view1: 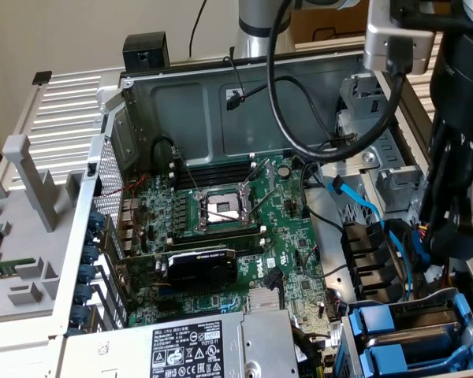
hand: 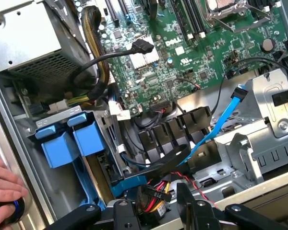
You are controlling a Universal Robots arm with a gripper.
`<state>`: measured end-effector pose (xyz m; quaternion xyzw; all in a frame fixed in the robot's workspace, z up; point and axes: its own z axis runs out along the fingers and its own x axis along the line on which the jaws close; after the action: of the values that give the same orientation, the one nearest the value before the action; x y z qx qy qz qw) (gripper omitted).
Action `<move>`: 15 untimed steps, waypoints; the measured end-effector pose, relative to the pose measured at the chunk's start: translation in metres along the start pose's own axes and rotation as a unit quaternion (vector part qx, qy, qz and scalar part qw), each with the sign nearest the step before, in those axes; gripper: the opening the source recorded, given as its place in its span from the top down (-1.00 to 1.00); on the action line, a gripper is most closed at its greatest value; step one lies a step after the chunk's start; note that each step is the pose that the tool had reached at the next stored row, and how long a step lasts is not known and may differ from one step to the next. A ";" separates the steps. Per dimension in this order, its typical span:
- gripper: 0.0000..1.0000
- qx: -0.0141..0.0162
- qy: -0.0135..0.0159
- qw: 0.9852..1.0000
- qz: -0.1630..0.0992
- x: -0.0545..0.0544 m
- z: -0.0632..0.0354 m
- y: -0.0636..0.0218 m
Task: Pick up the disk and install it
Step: 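Insert the first disk wire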
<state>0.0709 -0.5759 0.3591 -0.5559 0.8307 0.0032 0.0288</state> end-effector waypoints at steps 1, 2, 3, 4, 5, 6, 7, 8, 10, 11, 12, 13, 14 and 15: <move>0.10 0.000 0.000 1.000 0.003 0.000 0.0000 0.0000; 0.10 0.000 0.000 1.000 0.008 0.000 0.0000 -0.0001; 0.10 0.001 0.000 1.000 0.014 0.000 0.0000 -0.0001; 0.10 0.001 0.001 1.000 0.021 0.000 0.0000 -0.0001; 0.10 0.001 0.001 1.000 0.029 0.000 0.0001 -0.0001; 0.10 0.002 0.001 0.999 0.036 0.000 0.0000 -0.0001; 0.10 0.002 0.001 0.999 0.045 0.000 0.0000 -0.0001; 0.10 0.003 0.001 0.999 0.052 0.000 0.0000 -0.0001; 0.10 0.003 0.002 0.998 0.067 0.000 0.0000 -0.0001; 0.10 0.004 0.002 0.997 0.072 0.000 0.0000 -0.0001; 0.10 0.004 0.002 0.997 0.076 0.000 0.0000 0.0000; 0.10 0.004 0.002 0.997 0.081 0.000 0.0000 0.0000; 0.10 0.004 0.002 0.996 0.084 0.000 0.0000 0.0001; 0.10 0.005 0.002 0.996 0.088 0.000 0.0000 0.0003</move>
<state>0.0705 -0.5759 0.3591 -0.4801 0.8767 0.0007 0.0290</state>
